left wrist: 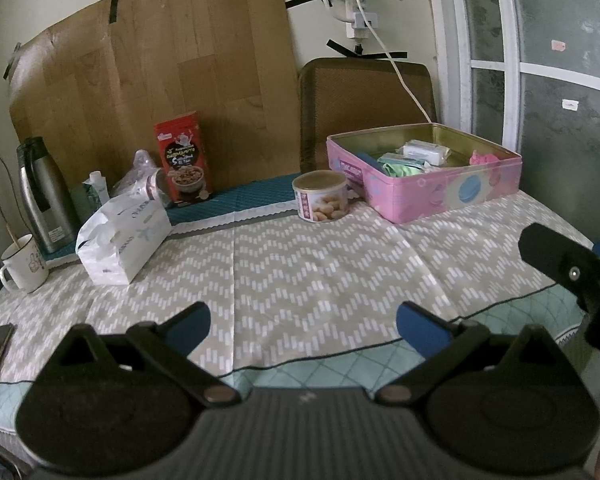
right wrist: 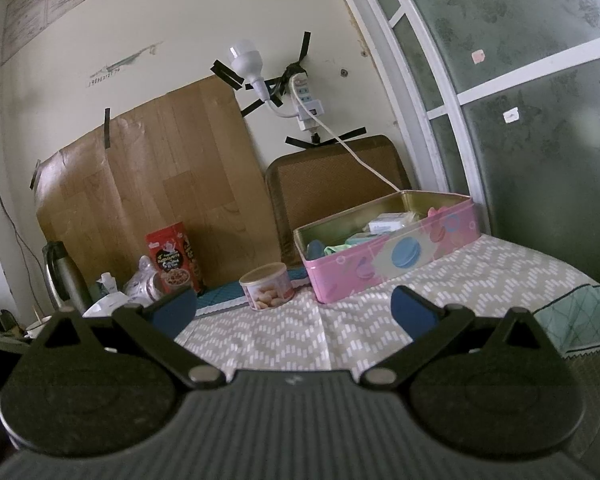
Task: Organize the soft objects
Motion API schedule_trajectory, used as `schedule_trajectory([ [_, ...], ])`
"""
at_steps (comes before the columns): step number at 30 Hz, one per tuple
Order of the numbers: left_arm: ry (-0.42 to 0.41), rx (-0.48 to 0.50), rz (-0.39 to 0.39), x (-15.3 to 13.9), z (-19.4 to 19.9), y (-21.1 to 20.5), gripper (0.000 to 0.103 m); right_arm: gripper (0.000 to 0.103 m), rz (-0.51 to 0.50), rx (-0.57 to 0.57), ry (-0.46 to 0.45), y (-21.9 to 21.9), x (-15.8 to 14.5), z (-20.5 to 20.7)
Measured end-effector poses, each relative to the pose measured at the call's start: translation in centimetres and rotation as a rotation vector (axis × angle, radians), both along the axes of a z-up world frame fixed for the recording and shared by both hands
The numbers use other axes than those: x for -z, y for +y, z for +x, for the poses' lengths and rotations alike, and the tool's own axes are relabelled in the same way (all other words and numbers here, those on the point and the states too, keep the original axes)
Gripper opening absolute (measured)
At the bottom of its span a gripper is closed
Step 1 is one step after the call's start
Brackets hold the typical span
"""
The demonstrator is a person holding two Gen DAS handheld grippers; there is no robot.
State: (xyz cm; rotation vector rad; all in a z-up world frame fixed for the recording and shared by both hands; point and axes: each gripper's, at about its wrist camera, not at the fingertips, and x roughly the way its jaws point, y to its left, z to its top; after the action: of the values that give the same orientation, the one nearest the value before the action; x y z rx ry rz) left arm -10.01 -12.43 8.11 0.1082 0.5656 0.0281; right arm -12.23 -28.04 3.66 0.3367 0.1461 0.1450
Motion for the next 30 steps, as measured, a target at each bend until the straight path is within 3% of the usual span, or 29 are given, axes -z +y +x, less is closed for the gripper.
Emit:
schedule_trajectory([
  [30, 0.001, 0.041, 0.013, 0.08, -0.12, -0.08, 0.103, 0.103, 0.000, -0.003, 0.000, -0.08, -0.01, 0.02],
])
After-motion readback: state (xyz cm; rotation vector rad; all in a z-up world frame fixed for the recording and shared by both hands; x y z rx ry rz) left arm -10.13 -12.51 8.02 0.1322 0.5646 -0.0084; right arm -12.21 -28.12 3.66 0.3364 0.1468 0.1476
